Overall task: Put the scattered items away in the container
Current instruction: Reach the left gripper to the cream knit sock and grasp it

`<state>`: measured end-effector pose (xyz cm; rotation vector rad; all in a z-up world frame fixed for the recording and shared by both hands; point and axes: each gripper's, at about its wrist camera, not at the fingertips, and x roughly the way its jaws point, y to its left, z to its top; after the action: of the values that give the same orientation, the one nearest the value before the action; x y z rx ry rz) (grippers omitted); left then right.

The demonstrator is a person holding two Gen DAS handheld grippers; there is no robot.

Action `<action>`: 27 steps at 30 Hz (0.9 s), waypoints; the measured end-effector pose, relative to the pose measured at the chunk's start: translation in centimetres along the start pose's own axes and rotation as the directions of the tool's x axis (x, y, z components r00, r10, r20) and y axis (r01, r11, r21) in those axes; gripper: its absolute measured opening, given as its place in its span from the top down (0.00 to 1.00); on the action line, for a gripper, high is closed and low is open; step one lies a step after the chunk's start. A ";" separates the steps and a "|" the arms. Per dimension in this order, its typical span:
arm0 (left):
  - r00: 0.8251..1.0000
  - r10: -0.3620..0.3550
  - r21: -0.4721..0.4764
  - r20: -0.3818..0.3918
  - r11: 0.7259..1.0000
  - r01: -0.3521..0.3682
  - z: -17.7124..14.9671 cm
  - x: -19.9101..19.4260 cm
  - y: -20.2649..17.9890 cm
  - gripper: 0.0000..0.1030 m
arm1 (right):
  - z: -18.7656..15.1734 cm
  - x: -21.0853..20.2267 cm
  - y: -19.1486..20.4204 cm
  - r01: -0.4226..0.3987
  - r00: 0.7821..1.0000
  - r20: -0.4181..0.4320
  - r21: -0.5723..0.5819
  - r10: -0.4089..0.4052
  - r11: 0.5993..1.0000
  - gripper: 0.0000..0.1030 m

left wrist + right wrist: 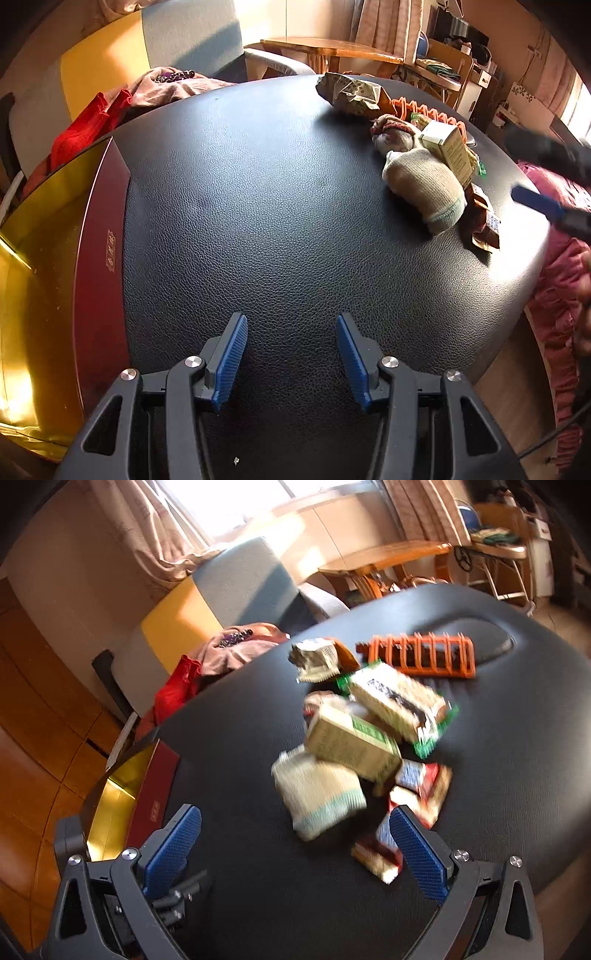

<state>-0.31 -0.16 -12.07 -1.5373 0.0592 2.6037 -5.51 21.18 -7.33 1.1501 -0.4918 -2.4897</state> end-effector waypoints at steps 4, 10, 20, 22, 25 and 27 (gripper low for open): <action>1.000 -0.020 -0.008 0.012 1.000 0.020 -0.3 0.1 0.3 0.46 | 2.3 2.4 -0.5 0.007 1.000 -0.015 0.019 -0.007 1.000 0.00; 0.999 -0.046 -0.009 0.014 0.999 0.046 -0.5 0.1 0.3 0.39 | 2.8 4.3 -2.0 0.042 0.998 -0.053 0.083 -0.038 0.996 0.00; 0.997 -0.074 0.004 0.022 0.997 0.074 -0.7 0.1 -0.1 0.25 | 4.0 5.9 -2.2 -0.014 0.998 -0.059 0.118 0.021 0.993 0.00; 0.997 -0.076 0.013 0.026 0.997 0.075 -0.8 0.1 0.0 0.25 | 3.9 6.0 -1.4 -0.071 0.994 -0.078 0.114 0.080 0.991 0.00; 0.997 -0.069 0.029 0.026 0.997 0.068 -1.1 -0.3 -0.1 0.25 | 3.1 6.1 -0.3 -0.185 0.972 -0.122 0.138 0.202 0.973 0.00; 0.998 -0.057 0.032 0.022 0.998 0.056 -1.3 -0.7 0.0 0.25 | 2.5 5.5 0.0 -0.209 0.966 -0.122 0.155 0.228 0.966 0.00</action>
<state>1.18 -0.32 -12.10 -1.4762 0.0539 2.5637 -10.78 19.13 -9.44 1.2384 -0.7233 -2.1985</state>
